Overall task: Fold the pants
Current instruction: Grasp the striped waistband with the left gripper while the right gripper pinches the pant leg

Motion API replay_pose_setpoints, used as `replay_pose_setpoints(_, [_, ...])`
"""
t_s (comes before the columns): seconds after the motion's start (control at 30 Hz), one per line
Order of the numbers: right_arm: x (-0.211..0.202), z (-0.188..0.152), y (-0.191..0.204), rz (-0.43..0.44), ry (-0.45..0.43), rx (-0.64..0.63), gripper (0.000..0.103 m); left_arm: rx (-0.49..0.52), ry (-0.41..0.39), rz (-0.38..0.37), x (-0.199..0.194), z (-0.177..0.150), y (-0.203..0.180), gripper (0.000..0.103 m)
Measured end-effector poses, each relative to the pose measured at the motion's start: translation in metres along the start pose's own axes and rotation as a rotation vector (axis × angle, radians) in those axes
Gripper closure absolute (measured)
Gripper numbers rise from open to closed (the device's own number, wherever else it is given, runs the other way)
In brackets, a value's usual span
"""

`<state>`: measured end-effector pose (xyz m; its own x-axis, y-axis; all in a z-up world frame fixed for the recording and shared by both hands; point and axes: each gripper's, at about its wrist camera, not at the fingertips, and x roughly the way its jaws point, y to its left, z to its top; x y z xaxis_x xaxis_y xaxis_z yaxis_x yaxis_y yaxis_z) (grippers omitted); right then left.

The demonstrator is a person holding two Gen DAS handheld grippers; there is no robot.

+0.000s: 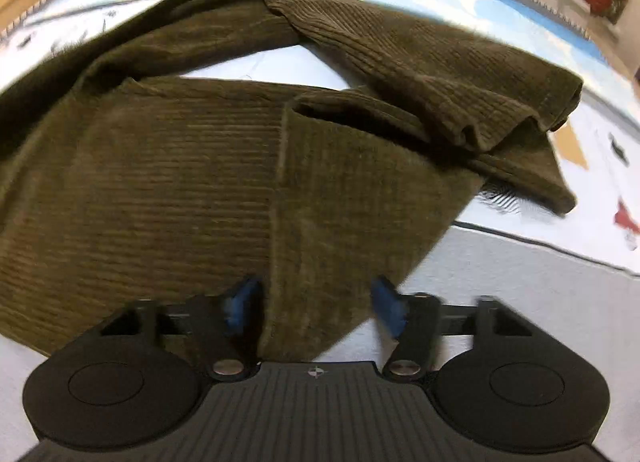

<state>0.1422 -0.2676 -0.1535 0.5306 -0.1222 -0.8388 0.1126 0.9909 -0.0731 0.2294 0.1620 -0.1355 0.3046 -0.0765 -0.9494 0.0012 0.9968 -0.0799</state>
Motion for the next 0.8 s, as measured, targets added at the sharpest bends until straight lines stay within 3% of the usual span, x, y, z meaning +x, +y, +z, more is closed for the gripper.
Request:
replay_pose_setpoints(0.03, [-0.003,0.0,-0.004,-0.002,-0.004,0.007,0.072,0.008,0.005,0.001,0.001,-0.001,-0.002,0.021])
replay_pose_setpoints(0.07, [-0.007,0.0,-0.01,0.007,-0.007,0.029,0.088,0.026,0.007,0.003,0.002,-0.002,-0.005,0.024])
replay_pose_setpoints(0.1, [-0.013,0.0,-0.018,0.022,-0.015,0.06,0.091,0.048,0.004,0.006,0.001,-0.003,-0.009,0.026])
replay_pose_setpoints(0.23, [-0.046,-0.005,-0.052,0.07,-0.069,0.166,0.094,0.144,-0.027,0.029,-0.009,-0.013,-0.02,0.057])
replay_pose_setpoints(0.33, [-0.069,-0.018,-0.068,0.094,-0.079,0.179,0.095,0.179,-0.061,0.009,-0.022,-0.021,-0.028,0.067])
replay_pose_setpoints(0.53, [-0.097,-0.062,-0.079,0.139,-0.008,0.126,0.096,0.29,-0.129,0.009,-0.046,-0.046,-0.041,0.072])
replay_pose_setpoints(0.7, [-0.111,-0.108,-0.067,0.344,0.119,-0.021,0.092,0.3,-0.118,0.108,-0.049,-0.053,-0.028,0.072])
replay_pose_setpoints(0.8, [-0.124,-0.114,-0.074,0.396,0.087,-0.01,0.082,0.312,-0.082,0.129,-0.042,-0.054,-0.024,0.068])
